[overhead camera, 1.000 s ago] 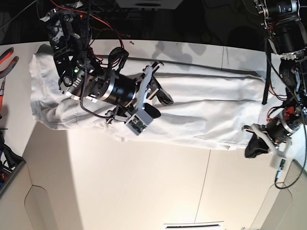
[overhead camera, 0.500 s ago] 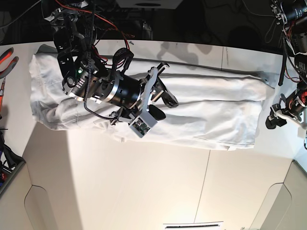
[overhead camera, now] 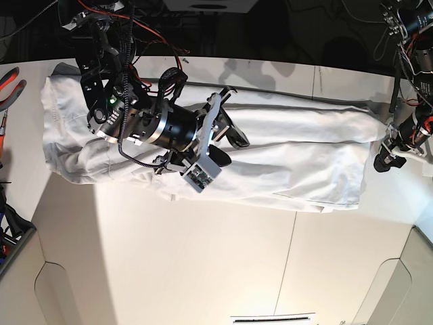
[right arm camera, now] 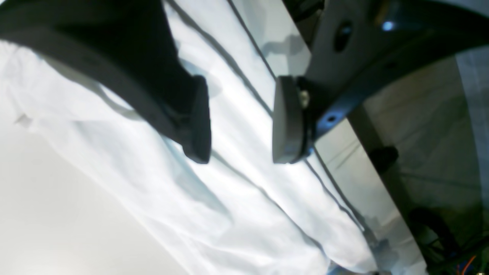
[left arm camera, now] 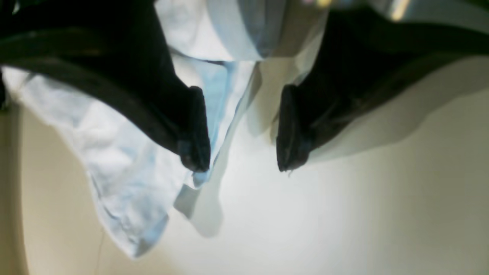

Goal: Layout the t-shirt on the table in an organized manner, then fold the t-shirt properly
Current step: 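Move the left gripper back to the shirt's end and grasp it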

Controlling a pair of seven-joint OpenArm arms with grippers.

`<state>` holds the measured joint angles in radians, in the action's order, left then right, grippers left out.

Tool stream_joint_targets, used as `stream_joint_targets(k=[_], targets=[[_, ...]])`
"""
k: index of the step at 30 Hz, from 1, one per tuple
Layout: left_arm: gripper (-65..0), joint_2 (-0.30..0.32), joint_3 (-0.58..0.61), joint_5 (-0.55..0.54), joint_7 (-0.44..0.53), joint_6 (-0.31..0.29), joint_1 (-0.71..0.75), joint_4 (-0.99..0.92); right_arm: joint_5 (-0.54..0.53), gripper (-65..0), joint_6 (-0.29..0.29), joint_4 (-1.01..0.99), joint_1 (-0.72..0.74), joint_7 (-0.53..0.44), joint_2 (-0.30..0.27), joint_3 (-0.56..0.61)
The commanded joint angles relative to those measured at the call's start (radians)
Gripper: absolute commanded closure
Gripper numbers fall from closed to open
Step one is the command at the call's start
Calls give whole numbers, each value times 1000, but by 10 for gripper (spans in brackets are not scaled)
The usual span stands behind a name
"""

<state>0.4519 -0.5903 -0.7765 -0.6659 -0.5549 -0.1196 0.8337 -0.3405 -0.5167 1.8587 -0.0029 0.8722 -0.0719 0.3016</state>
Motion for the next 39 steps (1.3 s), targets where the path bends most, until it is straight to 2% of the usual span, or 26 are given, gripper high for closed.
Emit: stream_joint_targets(k=[1,5,17,31,35,37,39], targets=[[-319,22,-8,-26,3,-27,-16,-1,-15,-261,-3,17,13,-23,3,-1],[-319,21,-7,-81,-20,-47,-16,-47,-15,-261,-3,17,13,-23,2,-1],[-318,-31,6,-80,-54,-84,-20,-51,-15,-261,-4,17,13,-23,3,-1],[-318,-34,235,-61,-118,-87,-64,-51,-14,-261,-3,17,13,-23,2,-1],[-318,-34,249,-61,-145,-116,-66,-51,-14,-261,-3,17,13,-23,2,-1],[-307,-33,249,-61,-148,-116,-66,-51,-14,-261,-3,17,13,-23,3,-1],[-259,-34,249,-61,-154,-116,-66,-51,-14,-261,-3,17,13,-23,3,-1]])
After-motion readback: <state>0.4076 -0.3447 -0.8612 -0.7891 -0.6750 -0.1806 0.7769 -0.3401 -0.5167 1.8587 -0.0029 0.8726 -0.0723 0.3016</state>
